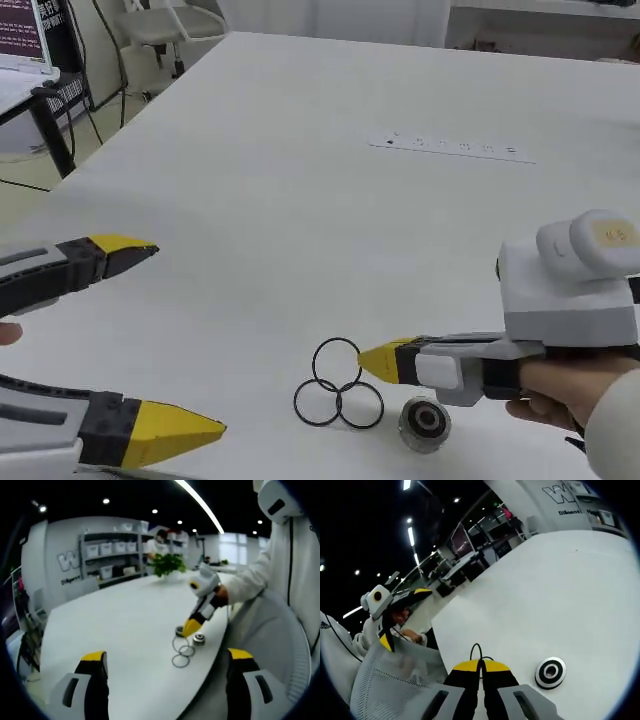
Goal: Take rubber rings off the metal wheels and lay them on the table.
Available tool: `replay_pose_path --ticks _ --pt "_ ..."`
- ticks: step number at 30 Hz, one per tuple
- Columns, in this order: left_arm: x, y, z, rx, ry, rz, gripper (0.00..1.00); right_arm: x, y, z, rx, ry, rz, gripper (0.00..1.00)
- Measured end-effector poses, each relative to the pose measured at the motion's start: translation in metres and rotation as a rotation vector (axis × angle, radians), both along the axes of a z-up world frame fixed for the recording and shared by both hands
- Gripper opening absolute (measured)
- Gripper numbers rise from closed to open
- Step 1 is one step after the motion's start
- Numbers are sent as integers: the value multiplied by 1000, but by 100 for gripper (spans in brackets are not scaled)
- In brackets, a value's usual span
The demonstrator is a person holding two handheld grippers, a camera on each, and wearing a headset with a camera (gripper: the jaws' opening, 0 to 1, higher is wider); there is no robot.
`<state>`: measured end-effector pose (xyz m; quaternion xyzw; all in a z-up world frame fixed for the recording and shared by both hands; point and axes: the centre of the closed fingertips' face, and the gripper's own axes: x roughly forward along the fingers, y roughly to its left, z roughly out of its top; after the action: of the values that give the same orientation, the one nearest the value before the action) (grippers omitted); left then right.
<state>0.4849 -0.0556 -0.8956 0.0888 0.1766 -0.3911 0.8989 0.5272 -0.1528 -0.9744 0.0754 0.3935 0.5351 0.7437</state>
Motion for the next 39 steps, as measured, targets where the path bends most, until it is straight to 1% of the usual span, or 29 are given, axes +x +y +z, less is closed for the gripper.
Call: replay_pose_path --ticks 2,4,6,9,12,16,17,18,20,23,26,29,30,32,34,38,39 --pt "-2 -2 -3 -2 8 -2 100 -3 2 -4 -9 0 11 0" --pt "-4 -7 -6 -6 19 -9 100 -4 2 -11 -35 -6 20 0" --pt "-5 -9 -9 -5 30 -15 100 -6 2 -14 -45 -6 30 0" --pt "-6 -12 -14 8 42 -20 100 -5 3 -18 -54 -10 31 0" --pt "-7 -14 -14 6 48 -24 100 -5 2 -21 -65 -13 32 0" --pt "-6 -16 -11 -3 43 -25 99 -3 0 -28 -87 -17 30 0" --pt "-6 -16 -12 -3 45 -26 98 -3 0 -29 -92 -20 31 0" --pt "-7 -16 -13 -1 49 -28 96 -3 -1 -31 -101 -37 38 0" --pt "-8 -17 -15 8 54 -34 93 -2 -2 -32 -108 -54 41 0" --pt "-8 -17 -16 14 53 -32 95 -1 -2 -32 -108 -63 42 0" --pt "-7 -16 -13 6 46 -25 95 0 -2 -34 -113 -76 44 0" --pt "-7 -15 -14 11 47 -25 95 0 -3 -36 -118 -73 43 6" --pt "-7 -15 -14 13 46 -25 95 0 -3 -36 -120 -73 43 7" --pt "-8 -14 -14 17 46 -24 95 0 -4 -36 -126 -83 45 5" --pt "-8 -14 -14 16 44 -23 95 2 -4 -35 -131 -101 45 5" --pt "-7 -14 -12 20 38 -23 95 5 -7 -32 -134 -113 38 6" --pt "-7 -14 -11 20 36 -25 95 8 -8 -30 -129 -121 31 6"
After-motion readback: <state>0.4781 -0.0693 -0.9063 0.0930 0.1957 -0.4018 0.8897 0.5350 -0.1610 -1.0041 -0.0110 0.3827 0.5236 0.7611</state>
